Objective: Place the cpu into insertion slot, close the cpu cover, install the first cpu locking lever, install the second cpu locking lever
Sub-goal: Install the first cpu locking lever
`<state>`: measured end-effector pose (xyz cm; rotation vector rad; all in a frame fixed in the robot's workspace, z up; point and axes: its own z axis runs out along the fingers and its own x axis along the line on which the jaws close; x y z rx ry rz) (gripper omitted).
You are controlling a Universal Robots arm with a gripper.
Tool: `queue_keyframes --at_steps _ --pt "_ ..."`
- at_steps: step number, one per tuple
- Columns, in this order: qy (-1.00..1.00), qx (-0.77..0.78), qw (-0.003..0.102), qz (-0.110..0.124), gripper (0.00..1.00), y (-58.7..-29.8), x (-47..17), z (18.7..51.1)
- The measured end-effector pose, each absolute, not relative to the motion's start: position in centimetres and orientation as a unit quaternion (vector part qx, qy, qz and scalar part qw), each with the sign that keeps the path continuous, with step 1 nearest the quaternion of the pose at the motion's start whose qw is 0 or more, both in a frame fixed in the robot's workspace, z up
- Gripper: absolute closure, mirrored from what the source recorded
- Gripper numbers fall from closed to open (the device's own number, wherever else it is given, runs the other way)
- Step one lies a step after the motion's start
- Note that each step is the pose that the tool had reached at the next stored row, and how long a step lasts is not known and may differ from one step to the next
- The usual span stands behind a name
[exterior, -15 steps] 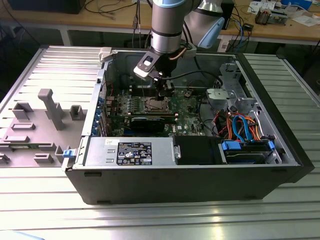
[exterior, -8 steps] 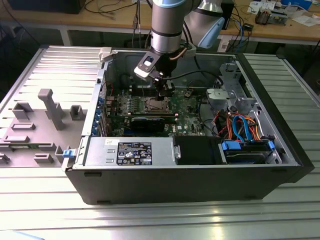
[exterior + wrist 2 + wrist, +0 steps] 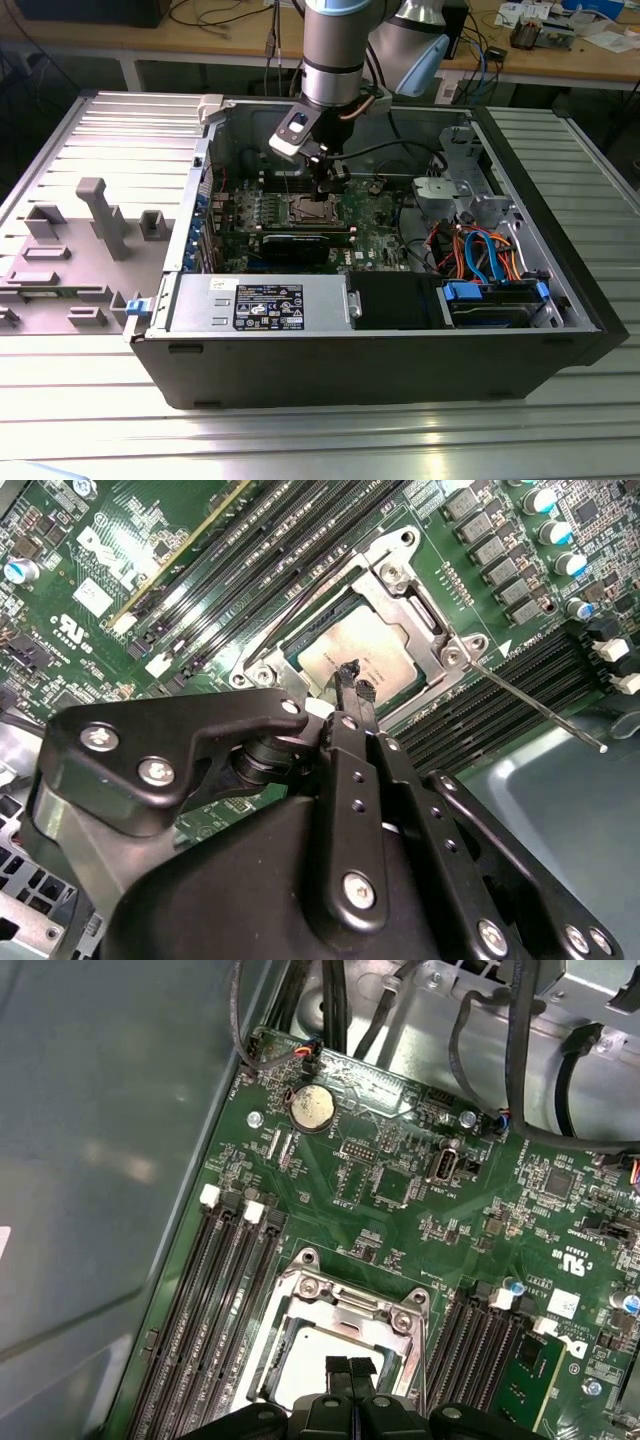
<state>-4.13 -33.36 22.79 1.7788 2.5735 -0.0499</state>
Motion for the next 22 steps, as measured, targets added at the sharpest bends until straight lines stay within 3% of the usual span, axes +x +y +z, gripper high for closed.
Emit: queue_keyframes --at_steps 22 --pt "0.836 0.548 0.007 -0.016 0.89 -33.36 -4.13 22.77"
